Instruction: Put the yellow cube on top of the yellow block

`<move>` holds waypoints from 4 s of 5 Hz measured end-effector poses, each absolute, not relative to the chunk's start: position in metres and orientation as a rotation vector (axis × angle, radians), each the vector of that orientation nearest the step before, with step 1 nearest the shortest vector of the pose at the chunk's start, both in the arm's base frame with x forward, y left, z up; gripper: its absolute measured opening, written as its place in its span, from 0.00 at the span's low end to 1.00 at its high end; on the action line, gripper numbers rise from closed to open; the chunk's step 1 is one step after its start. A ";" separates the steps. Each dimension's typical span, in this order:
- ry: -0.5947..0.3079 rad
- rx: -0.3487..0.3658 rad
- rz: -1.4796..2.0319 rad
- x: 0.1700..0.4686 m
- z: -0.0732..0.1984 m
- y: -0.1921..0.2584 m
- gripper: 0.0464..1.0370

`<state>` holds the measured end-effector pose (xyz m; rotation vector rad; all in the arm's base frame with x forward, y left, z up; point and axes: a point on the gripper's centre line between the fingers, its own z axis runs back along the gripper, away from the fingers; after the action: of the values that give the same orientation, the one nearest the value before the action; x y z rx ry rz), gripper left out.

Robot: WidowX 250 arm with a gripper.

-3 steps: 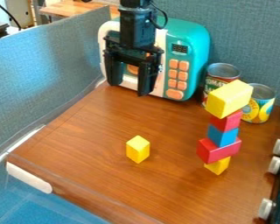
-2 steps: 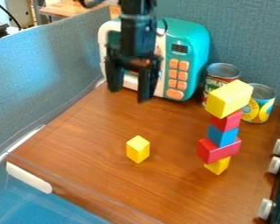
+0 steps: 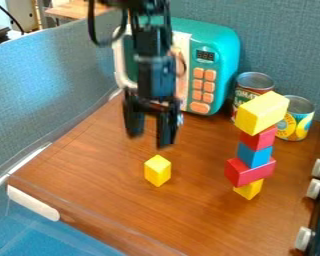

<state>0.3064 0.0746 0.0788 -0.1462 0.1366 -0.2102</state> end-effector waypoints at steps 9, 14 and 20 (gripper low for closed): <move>0.107 -0.129 -0.126 0.321 0.096 0.074 0.54; -0.054 -0.104 -0.551 0.317 0.232 -0.010 0.54; 0.095 -0.012 -0.655 0.337 0.204 -0.041 0.54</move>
<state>0.3367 -0.0408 0.2043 -0.0117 0.0949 -0.6551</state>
